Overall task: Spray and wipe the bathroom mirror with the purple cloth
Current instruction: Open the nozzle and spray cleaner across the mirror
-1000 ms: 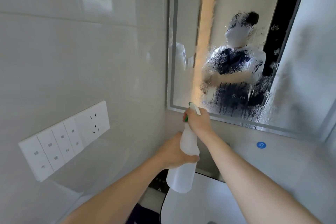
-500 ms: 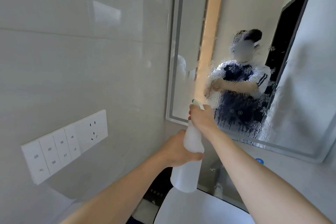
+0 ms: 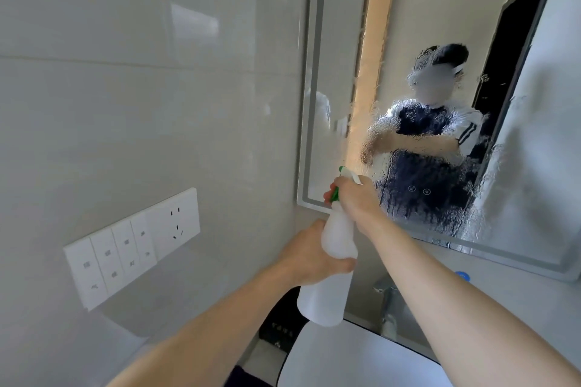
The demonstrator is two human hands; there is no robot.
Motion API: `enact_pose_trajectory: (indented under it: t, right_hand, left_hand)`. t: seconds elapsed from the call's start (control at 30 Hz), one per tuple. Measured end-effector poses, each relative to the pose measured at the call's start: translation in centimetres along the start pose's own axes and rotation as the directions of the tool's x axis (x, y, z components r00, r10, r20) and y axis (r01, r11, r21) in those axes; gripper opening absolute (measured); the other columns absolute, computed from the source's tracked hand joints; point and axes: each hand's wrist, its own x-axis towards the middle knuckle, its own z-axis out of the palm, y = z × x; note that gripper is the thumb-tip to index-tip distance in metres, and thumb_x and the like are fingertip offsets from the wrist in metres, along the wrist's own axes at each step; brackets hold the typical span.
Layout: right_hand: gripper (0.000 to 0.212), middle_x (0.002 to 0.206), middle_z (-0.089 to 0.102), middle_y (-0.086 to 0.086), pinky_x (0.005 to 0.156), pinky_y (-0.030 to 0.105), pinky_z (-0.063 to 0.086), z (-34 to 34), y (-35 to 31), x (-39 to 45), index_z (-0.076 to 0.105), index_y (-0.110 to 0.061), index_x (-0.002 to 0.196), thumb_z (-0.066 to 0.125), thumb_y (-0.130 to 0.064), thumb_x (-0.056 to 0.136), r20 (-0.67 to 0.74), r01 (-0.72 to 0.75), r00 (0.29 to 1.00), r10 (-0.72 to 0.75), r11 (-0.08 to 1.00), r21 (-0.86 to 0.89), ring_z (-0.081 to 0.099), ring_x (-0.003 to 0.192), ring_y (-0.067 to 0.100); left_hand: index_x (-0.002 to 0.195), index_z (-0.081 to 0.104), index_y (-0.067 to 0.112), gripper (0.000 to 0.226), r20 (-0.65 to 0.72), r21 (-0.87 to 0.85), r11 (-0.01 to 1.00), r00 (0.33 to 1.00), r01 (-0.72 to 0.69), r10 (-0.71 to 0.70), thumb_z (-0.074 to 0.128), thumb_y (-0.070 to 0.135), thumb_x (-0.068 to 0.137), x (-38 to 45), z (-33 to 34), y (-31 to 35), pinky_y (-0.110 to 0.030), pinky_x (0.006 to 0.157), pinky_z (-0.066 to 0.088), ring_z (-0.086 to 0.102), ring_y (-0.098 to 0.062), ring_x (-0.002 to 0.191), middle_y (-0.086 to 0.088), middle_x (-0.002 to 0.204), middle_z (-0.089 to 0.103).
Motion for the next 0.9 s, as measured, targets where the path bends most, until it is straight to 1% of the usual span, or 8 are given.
enact_pose_trajectory:
  t: [0.07,0.17,0.37,0.5,0.57,0.73,0.8,0.9]
  right_hand:
    - [0.018,0.061,0.068,0.013,0.064,0.035,0.055,0.0,0.5,-0.3,0.062,-0.006,0.075,0.052,-0.011,0.088,-0.007,0.009,1.000,-0.009,1.000,-0.027,0.063,0.057,0.027]
    - [0.021,0.061,0.065,0.014,0.066,0.042,0.057,-0.1,1.1,-0.7,0.058,-0.008,0.069,0.051,-0.013,0.088,-0.020,0.017,1.000,-0.018,0.998,-0.052,0.062,0.055,0.028]
    - [0.014,0.059,0.068,0.009,0.067,0.038,0.056,-0.4,-0.8,-0.6,0.060,-0.008,0.078,0.053,-0.016,0.085,-0.037,0.058,0.997,-0.060,0.996,-0.063,0.064,0.060,0.027]
    - [0.017,0.076,0.073,0.016,0.075,0.037,0.051,-0.9,-4.3,0.2,0.066,-0.012,0.070,0.056,-0.026,0.071,0.020,0.115,0.993,-0.115,0.992,-0.042,0.064,0.071,0.025]
    - [0.019,0.080,0.069,0.012,0.075,0.037,0.047,-1.2,-5.5,0.4,0.066,-0.014,0.071,0.062,-0.032,0.069,0.064,0.126,0.990,-0.126,0.992,-0.008,0.061,0.075,0.025]
    - [0.020,0.093,0.071,0.010,0.081,0.045,0.058,-1.7,-4.9,0.4,0.068,-0.010,0.097,0.076,-0.027,0.087,0.141,0.160,0.976,-0.165,0.986,0.046,0.077,0.085,0.030]
    - [0.025,0.088,0.071,0.011,0.084,0.053,0.061,-1.8,-4.3,0.2,0.067,-0.010,0.090,0.078,-0.031,0.086,0.100,0.152,0.983,-0.153,0.988,0.010,0.076,0.083,0.040]
    - [0.019,0.080,0.076,0.012,0.079,0.061,0.060,-1.9,-3.7,-0.2,0.066,-0.012,0.074,0.070,-0.025,0.087,-0.014,0.197,0.980,-0.200,0.974,-0.113,0.071,0.072,0.032]
  left_hand:
    - [0.124,0.050,0.030,0.072,0.006,-0.012,1.000,1.000,0.011,-0.011,0.085,0.054,0.066,-0.2,0.3,-0.6,-0.044,0.087,0.060,0.067,-0.015,0.100,0.009,0.111,0.066]
    - [0.122,0.051,0.030,0.072,0.023,-0.038,0.999,1.000,0.019,-0.018,0.084,0.055,0.064,-0.2,0.7,-1.1,-0.045,0.086,0.061,0.068,-0.014,0.099,0.010,0.110,0.067]
    - [0.125,0.054,0.029,0.067,-0.009,-0.065,0.997,1.000,-0.030,0.029,0.088,0.045,0.070,0.5,0.0,0.3,-0.043,0.089,0.060,0.067,-0.014,0.103,0.010,0.113,0.068]
    - [0.122,0.053,0.032,0.067,-0.057,-0.018,0.995,0.993,-0.100,0.099,0.085,0.056,0.068,1.3,-2.1,2.8,-0.043,0.087,0.059,0.067,-0.013,0.101,0.013,0.110,0.068]
    - [0.119,0.052,0.033,0.065,-0.061,0.029,0.991,0.989,-0.130,0.131,0.080,0.064,0.069,1.8,-3.0,4.1,-0.041,0.085,0.059,0.068,-0.013,0.099,0.013,0.109,0.067]
    - [0.116,0.058,0.040,0.063,-0.017,-0.011,0.980,0.980,-0.197,0.197,0.076,0.071,0.065,2.8,-3.5,5.2,-0.050,0.086,0.061,0.075,-0.015,0.095,0.014,0.105,0.075]
    - [0.118,0.055,0.043,0.059,0.014,0.015,0.976,0.976,-0.217,0.217,0.076,0.065,0.068,2.6,-3.2,5.0,-0.048,0.089,0.059,0.073,-0.013,0.099,0.014,0.108,0.074]
    - [0.122,0.052,0.039,0.059,0.050,-0.041,0.974,0.973,-0.225,0.227,0.082,0.053,0.073,2.4,-2.5,4.8,-0.043,0.091,0.059,0.073,-0.010,0.100,0.011,0.110,0.075]
